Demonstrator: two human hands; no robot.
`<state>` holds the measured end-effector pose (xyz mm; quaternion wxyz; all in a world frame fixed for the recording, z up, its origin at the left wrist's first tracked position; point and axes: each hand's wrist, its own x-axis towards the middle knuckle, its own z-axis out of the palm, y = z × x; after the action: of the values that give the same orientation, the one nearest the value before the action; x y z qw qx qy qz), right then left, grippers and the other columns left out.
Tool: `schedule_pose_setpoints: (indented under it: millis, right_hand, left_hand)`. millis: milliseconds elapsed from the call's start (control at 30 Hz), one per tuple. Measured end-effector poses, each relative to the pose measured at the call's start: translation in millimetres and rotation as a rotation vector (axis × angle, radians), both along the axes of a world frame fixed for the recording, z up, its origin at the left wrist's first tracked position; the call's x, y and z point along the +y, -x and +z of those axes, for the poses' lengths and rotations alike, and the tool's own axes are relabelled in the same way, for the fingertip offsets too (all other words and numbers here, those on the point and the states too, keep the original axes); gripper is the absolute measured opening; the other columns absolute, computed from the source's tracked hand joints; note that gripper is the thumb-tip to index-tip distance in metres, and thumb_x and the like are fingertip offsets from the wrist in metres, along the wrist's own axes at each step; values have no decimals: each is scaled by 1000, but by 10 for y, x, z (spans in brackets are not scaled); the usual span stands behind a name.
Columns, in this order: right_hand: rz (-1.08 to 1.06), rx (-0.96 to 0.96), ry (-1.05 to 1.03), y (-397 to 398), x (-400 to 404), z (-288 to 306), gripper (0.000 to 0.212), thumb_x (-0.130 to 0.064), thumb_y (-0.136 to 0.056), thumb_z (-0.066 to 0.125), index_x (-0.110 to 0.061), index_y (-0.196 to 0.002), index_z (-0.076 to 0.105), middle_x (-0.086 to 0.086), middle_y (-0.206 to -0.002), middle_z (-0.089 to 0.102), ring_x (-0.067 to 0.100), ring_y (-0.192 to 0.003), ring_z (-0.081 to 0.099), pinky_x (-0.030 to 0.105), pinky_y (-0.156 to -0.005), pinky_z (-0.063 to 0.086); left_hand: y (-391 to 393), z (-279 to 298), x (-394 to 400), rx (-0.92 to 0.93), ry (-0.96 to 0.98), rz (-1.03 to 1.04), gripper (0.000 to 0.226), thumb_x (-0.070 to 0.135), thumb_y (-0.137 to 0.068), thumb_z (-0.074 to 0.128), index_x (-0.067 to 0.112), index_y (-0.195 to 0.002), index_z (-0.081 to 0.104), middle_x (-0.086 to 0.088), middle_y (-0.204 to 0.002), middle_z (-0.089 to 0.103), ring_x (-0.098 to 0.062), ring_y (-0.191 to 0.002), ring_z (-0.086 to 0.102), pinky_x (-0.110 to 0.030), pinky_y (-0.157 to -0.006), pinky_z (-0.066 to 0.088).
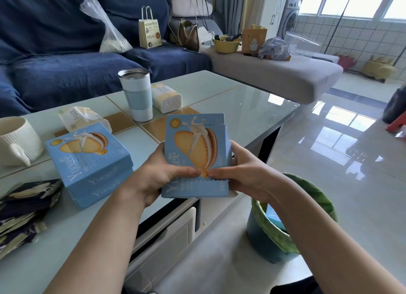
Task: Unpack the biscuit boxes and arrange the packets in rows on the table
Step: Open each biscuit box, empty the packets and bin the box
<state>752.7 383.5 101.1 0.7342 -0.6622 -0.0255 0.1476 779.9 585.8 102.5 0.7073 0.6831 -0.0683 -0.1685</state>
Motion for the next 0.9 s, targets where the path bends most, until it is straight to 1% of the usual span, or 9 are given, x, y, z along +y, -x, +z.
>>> schedule_pose_setpoints:
  millis: [100,167,267,333,400,533,633,800,900]
  right_hand:
    - [4,-47,80,6,-3,-14,76,4,-73,79,-26,-132,44,15,-105,70,30,-95,71,41,-71,58]
    - [39,-35,86,10,9,-28,74,-1,-76,78,-30,-135,42,14,-104,71,30,-95,71,39,-71,58]
    - [69,27,3,13,15,-12,56,-18,-86,72,-28,-134,47,14,-108,71,31,-94,71,39,-72,58]
    - [78,49,-52,15,4,4,46,-25,-89,67,-27,-132,51,12,-110,71,31,-94,70,40,-73,58]
    - [77,44,-62,19,1,11,43,-26,-90,65,-26,-131,52,12,-109,71,31,-94,71,40,-72,58]
    - [59,35,-66,21,6,9,47,-27,-85,67,-26,-130,54,11,-107,72,30,-93,71,41,-71,59]
    - [51,51,-81,17,23,4,38,-23,-92,63,-26,-129,57,11,-107,72,30,-90,70,40,-70,58]
    - [-77,29,24,-13,61,-25,29,-24,-93,62,-20,-122,61,12,-100,72,28,-83,70,36,-65,57]
    - [-224,-25,105,-46,68,-52,21,-26,-94,60,-17,-113,64,3,-82,73,17,-68,70,28,-55,54]
  left_hand:
    - [-11,-1,-28,13,-25,94,87,27,-38,90,27,-117,55,-1,-99,75,-21,-89,73,-37,-72,58]
    - [-8,-13,-62,19,-35,159,87,36,-32,90,27,-112,57,3,-97,75,-19,-88,72,-37,-73,57]
    - [-6,-30,-95,6,-32,218,80,38,-32,90,23,-106,61,3,-93,76,-19,-84,73,-36,-71,59]
    - [-17,-32,-95,15,-43,248,85,38,-32,92,22,-109,61,2,-96,75,-21,-87,72,-40,-76,59]
    - [-27,-33,-88,13,-53,268,89,41,-28,92,23,-110,60,3,-95,75,-20,-87,72,-41,-77,59]
    - [-29,-36,-104,2,-58,287,91,44,-23,92,26,-105,60,4,-92,75,-19,-84,73,-39,-73,59]
    - [-33,-47,-120,13,-56,321,98,43,-21,92,22,-110,57,0,-97,74,-21,-86,72,-41,-74,60]
    - [-10,-82,-160,52,-21,336,78,33,-34,92,21,-103,58,2,-86,75,-15,-71,73,-29,-54,57]
    - [-30,-93,-139,138,26,293,55,13,-62,87,18,-109,59,-1,-86,76,-19,-70,74,-34,-59,56]
